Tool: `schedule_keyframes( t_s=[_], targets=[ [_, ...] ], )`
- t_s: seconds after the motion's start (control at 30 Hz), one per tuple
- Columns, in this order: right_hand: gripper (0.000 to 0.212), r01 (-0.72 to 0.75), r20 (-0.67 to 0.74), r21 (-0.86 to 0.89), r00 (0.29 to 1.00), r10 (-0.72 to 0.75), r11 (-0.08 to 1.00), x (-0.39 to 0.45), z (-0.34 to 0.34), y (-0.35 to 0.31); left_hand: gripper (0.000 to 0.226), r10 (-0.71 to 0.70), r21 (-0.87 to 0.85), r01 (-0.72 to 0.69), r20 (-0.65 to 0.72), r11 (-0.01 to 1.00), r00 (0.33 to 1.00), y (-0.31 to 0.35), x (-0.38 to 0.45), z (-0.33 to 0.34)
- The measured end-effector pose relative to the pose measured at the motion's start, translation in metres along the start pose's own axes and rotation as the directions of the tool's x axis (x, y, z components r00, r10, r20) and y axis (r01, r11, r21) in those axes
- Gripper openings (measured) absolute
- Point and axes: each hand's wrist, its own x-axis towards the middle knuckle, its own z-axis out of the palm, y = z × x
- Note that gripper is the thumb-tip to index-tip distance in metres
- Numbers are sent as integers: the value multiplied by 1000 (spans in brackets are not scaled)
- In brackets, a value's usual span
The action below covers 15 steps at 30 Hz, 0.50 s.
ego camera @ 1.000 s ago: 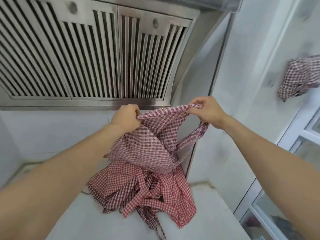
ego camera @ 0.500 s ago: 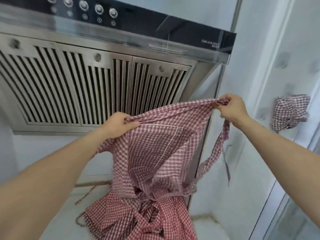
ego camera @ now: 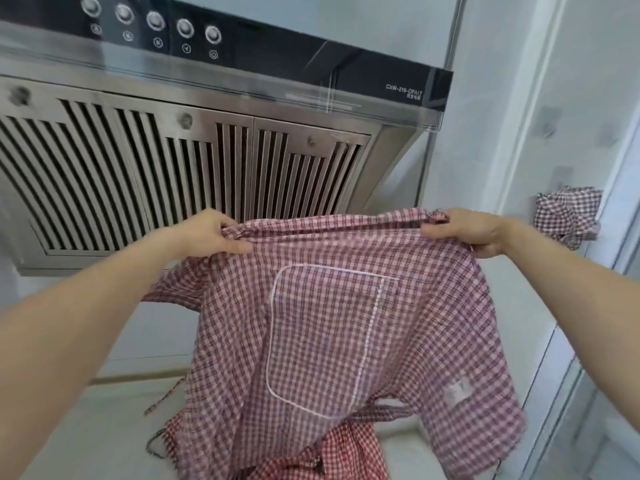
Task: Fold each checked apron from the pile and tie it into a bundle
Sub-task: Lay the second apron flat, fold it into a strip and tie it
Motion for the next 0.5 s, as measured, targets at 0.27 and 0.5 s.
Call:
schedule_keyframes(
  t_s=[0.27,0.5],
  targets=[
    [25,-91,-198,-224,979,46,970,26,-8,37,19,-105,413,131,-85,901,991,-26,-5,10],
    [22,-143,-316,106,934,169,984,39,6,55,28,-338,-229,283,-249,931,908,-13,1,6]
  ],
)
